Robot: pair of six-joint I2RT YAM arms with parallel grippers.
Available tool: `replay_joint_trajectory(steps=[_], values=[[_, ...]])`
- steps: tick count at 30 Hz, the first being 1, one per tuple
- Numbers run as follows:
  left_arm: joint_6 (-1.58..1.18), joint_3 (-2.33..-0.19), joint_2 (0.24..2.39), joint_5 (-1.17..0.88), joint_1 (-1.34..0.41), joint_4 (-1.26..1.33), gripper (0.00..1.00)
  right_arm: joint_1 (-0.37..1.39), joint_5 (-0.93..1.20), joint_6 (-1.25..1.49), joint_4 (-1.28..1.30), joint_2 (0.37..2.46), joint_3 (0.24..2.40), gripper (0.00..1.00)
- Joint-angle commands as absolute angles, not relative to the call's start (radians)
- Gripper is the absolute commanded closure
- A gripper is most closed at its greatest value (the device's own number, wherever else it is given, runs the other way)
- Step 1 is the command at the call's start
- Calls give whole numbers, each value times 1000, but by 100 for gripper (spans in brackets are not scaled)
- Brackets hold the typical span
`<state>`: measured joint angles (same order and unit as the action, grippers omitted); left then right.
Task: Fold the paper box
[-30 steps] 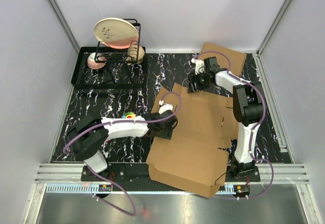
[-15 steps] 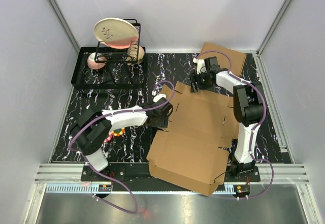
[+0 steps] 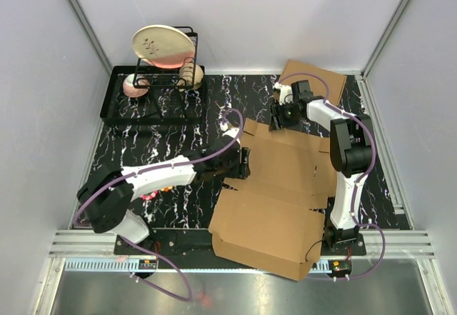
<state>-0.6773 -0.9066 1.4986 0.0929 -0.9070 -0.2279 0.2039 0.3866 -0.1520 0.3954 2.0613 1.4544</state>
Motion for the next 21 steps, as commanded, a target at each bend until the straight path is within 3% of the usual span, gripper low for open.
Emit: replay_joint_trajectory(steps=[1, 10, 21], values=[[-635, -940, 1561, -76, -957, -97, 38, 207, 451, -143, 439, 2014, 1427, 39], [-667, -1038, 1824, -43, -962, -238, 40, 212, 468, -129, 511, 1959, 1411, 41], [-712, -1009, 1864, 63, -908, -273, 40, 256, 433, -114, 526, 1783, 1309, 41]])
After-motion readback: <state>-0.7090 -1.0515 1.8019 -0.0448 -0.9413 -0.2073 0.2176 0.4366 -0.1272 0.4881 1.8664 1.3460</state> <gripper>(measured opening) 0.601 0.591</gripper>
